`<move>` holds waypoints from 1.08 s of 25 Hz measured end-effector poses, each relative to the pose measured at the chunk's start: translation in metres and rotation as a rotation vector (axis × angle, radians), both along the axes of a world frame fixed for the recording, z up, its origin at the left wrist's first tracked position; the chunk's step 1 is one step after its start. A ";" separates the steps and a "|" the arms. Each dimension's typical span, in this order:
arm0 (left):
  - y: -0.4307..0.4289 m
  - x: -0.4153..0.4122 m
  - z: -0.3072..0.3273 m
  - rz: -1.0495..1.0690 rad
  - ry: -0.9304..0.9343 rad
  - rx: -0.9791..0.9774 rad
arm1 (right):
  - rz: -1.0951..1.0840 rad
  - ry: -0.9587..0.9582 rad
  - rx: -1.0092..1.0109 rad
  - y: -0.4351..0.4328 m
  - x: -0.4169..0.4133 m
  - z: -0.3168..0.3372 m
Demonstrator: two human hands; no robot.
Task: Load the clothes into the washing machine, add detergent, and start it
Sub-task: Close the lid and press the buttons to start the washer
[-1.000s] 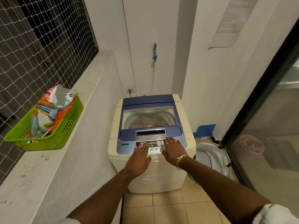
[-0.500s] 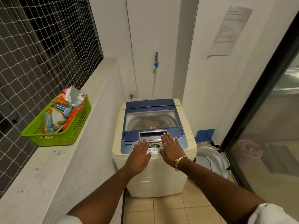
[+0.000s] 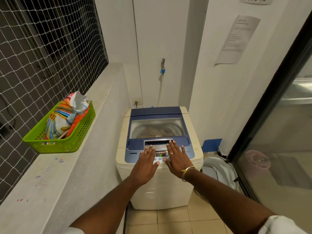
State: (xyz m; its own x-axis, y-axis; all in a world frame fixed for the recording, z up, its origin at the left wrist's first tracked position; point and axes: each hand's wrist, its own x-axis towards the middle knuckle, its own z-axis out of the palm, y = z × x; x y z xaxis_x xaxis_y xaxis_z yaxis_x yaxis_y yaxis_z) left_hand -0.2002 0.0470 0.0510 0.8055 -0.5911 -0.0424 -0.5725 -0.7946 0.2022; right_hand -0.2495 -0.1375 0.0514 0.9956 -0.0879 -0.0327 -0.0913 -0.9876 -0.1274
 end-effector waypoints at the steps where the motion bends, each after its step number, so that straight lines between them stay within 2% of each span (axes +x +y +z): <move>1: 0.000 0.000 0.000 0.000 -0.002 0.006 | 0.002 -0.001 0.004 0.000 0.000 0.000; 16: -0.011 0.021 0.000 -0.020 0.034 -0.051 | 0.028 -0.012 0.036 -0.016 0.017 0.010; 27: -0.016 0.024 -0.018 -0.017 0.047 -0.034 | 0.013 0.028 0.091 -0.012 0.022 -0.013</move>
State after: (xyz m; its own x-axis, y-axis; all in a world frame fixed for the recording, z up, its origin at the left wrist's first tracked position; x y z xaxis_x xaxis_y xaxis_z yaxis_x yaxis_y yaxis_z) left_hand -0.1762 0.0306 0.0327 0.7928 -0.6066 -0.0592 -0.5753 -0.7769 0.2557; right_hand -0.2277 -0.1492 0.0386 0.9953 -0.0701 -0.0674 -0.0831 -0.9732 -0.2143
